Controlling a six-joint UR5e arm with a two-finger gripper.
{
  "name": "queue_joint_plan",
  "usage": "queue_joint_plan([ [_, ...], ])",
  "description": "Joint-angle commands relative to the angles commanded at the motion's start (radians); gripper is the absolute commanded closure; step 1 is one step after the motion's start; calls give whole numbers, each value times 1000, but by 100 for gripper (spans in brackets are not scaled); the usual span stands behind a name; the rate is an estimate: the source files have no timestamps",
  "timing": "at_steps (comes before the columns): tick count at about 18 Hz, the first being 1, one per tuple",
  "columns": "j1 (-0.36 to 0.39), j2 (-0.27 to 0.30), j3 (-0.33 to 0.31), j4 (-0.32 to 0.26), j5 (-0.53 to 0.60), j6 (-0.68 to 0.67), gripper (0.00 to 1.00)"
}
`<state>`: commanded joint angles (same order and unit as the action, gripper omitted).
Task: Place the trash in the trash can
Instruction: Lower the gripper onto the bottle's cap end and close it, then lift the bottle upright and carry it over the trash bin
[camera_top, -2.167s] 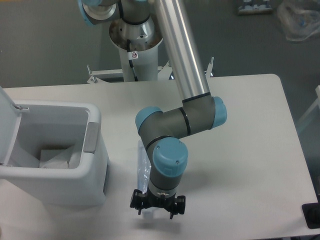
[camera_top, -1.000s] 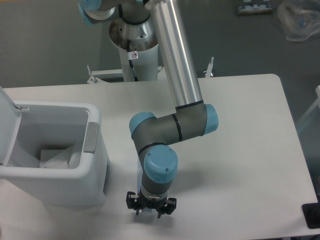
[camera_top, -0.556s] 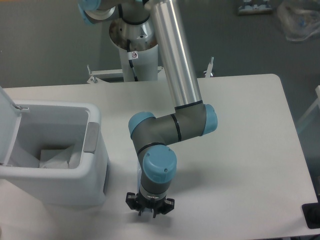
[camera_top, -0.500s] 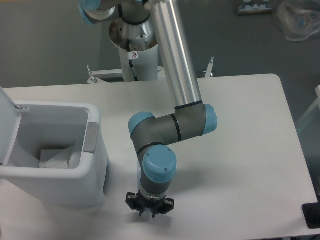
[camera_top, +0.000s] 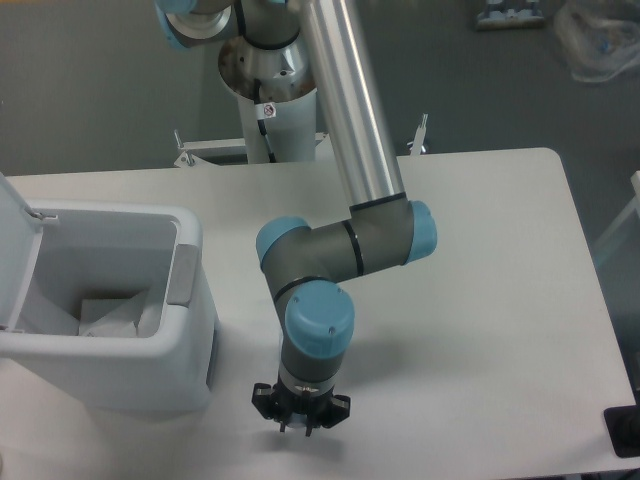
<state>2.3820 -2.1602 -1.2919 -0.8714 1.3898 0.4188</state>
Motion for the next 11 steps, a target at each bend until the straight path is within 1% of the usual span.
queue_joint_plan([
  [2, 34, 48, 61, 5, -24, -6, 72],
  [3, 51, 71, 80, 6, -38, -23, 72],
  [5, 71, 106, 109, 58, -43, -87, 74],
  [6, 78, 120, 120, 89, -43, -127, 74],
  [7, 82, 141, 126, 106, -45, -168, 74],
  [11, 71, 222, 141, 117, -45, -235, 75],
])
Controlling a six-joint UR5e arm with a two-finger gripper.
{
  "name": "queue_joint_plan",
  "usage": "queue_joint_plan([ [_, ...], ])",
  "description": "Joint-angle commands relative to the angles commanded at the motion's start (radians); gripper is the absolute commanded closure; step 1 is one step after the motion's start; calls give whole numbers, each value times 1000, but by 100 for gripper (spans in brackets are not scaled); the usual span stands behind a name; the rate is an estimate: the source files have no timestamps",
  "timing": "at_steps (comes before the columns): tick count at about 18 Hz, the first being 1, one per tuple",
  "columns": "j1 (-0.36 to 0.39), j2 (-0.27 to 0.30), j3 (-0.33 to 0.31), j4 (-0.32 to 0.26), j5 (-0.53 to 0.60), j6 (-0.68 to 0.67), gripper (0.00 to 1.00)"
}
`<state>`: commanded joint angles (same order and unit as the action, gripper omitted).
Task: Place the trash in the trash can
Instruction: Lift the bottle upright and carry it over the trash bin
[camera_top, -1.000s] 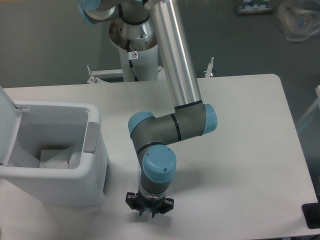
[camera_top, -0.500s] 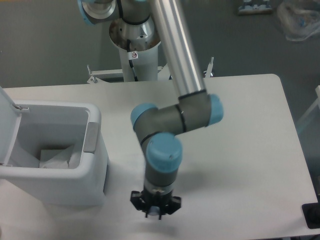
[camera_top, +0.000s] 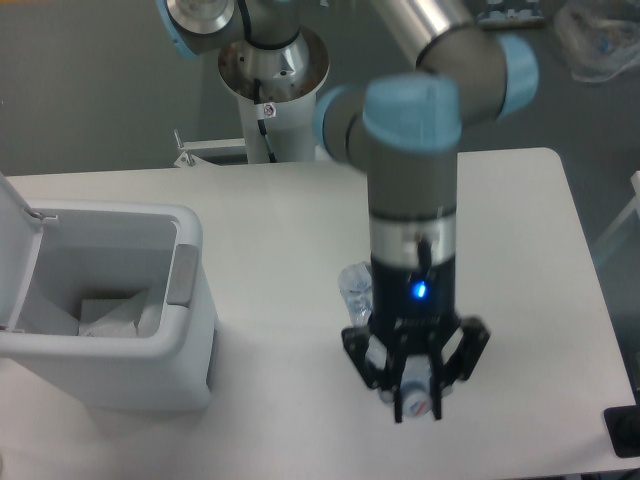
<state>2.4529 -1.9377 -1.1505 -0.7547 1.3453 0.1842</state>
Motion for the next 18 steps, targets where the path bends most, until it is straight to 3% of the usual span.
queue_joint_plan([
  [6, -95, 104, -14, 2, -17, -46, 75],
  [10, -150, 132, -12, 2, -18, -74, 75],
  [18, -261, 120, -23, 2, -20, -74, 75],
])
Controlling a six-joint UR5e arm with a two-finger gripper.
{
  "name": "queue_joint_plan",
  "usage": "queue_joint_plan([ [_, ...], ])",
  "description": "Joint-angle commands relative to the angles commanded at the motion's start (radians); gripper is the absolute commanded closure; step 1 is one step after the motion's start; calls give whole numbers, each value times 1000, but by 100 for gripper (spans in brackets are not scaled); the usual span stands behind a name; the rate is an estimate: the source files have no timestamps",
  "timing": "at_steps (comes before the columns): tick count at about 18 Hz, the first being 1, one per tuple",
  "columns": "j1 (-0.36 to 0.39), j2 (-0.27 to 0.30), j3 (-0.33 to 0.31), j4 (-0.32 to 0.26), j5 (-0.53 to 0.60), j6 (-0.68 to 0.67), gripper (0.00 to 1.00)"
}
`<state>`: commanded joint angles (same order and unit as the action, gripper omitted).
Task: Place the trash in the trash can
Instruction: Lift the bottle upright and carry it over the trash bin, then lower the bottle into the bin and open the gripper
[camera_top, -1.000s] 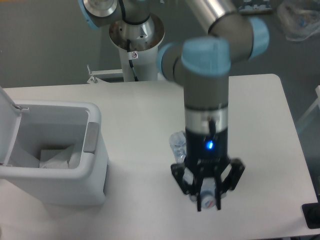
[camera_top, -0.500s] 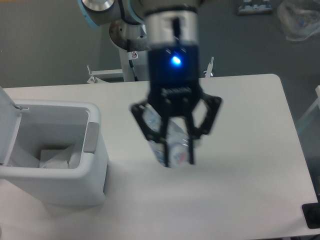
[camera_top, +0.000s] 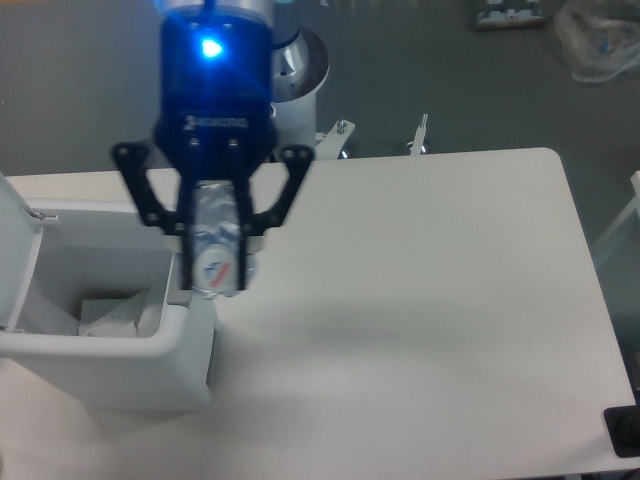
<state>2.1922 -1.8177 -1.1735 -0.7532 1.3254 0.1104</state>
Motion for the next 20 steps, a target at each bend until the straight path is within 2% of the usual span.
queue_joint_plan([
  [5, -80, -49, -2, 0, 2, 0, 75],
  [10, -115, -77, -3, -2, 5, 0, 74],
  [16, -124, -101, -15, -2, 5, 2, 74],
  [17, -126, -101, -29, -2, 5, 2, 73],
  [19, -147, -97, -55, -2, 5, 2, 63],
  [20, -152, -89, -75, -2, 5, 5, 63],
])
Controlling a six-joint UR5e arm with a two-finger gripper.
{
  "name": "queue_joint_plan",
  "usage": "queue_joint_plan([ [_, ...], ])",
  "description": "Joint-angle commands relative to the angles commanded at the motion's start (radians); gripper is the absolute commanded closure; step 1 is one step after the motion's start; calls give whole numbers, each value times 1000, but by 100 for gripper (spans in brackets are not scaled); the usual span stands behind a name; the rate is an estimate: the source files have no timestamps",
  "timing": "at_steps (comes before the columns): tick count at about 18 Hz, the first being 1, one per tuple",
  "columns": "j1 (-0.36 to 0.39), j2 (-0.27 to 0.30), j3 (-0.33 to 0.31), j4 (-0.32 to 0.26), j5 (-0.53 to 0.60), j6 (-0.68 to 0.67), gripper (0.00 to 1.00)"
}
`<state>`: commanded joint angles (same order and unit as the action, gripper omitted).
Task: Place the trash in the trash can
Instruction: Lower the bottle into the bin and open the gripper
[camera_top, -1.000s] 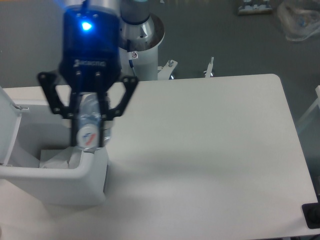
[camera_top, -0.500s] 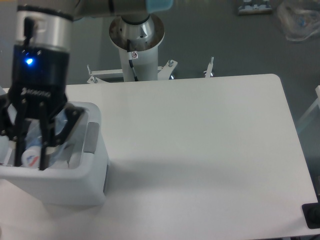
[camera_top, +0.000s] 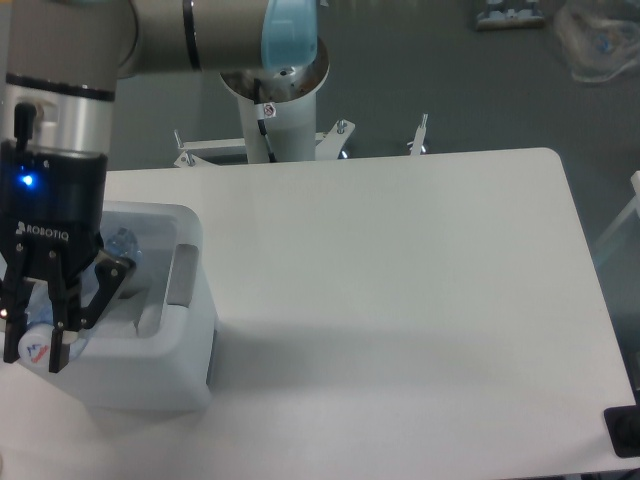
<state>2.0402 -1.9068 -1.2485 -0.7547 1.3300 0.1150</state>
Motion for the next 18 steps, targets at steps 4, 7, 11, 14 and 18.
queue_joint_plan([
  [4, 1, 18, -26, 0, 0, 6, 42],
  [7, 18, 15, -29, -3, 3, 9, 18],
  [11, 102, 43, -22, -3, 2, 37, 0],
  [14, 178, 52, -31, -5, 5, 84, 0],
  [18, 274, 57, -64, -9, 72, 199, 0],
])
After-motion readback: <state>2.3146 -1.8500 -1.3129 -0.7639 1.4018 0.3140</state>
